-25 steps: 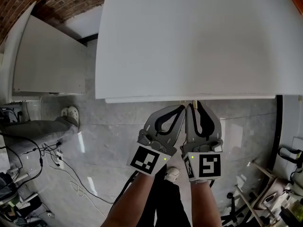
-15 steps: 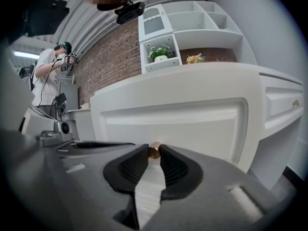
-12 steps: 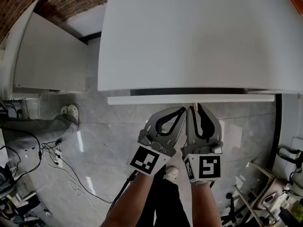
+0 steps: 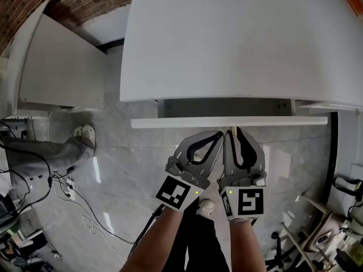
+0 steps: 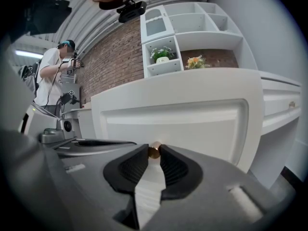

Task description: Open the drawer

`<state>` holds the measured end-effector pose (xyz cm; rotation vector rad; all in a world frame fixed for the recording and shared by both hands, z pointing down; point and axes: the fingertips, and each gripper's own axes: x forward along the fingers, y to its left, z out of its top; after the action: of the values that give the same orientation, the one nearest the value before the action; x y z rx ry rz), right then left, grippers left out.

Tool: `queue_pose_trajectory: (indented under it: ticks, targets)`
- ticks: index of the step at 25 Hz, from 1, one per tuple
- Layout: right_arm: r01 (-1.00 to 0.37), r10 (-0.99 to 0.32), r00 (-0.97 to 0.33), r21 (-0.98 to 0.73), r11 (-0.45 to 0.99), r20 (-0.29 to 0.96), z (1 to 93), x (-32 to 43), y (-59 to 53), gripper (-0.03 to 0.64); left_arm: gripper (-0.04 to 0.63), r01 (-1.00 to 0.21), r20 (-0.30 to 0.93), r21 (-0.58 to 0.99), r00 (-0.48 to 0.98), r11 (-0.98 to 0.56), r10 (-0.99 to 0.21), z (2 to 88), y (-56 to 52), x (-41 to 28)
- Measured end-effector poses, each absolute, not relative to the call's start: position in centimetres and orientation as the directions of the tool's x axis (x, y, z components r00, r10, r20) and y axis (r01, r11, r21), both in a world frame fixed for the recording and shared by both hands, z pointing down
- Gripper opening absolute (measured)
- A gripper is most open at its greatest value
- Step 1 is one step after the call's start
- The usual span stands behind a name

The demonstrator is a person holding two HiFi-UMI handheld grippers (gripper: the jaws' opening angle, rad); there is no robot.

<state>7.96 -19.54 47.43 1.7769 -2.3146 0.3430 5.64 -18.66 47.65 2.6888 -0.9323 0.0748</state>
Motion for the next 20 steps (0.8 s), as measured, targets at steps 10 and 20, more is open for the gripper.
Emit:
queue_pose_trajectory:
  ticks: [10, 20]
  targets:
    - [-0.964, -0.915, -0.264, -0.057, 0.259, 0.305, 47.4, 7.7, -18.3, 0.074, -0.003, -0.623, 0.143, 0.262, 0.780, -0.737, -0.609, 47.5, -17.4, 5.4]
    - [-0.965, -0.915, -0.262, -0.063, 0.255, 0.306, 47.4, 7.6, -16.4, 0.074, -0.003, -0.608, 0.142, 0.259, 0.792, -0.750, -0.594, 47.5, -15.6, 5.4]
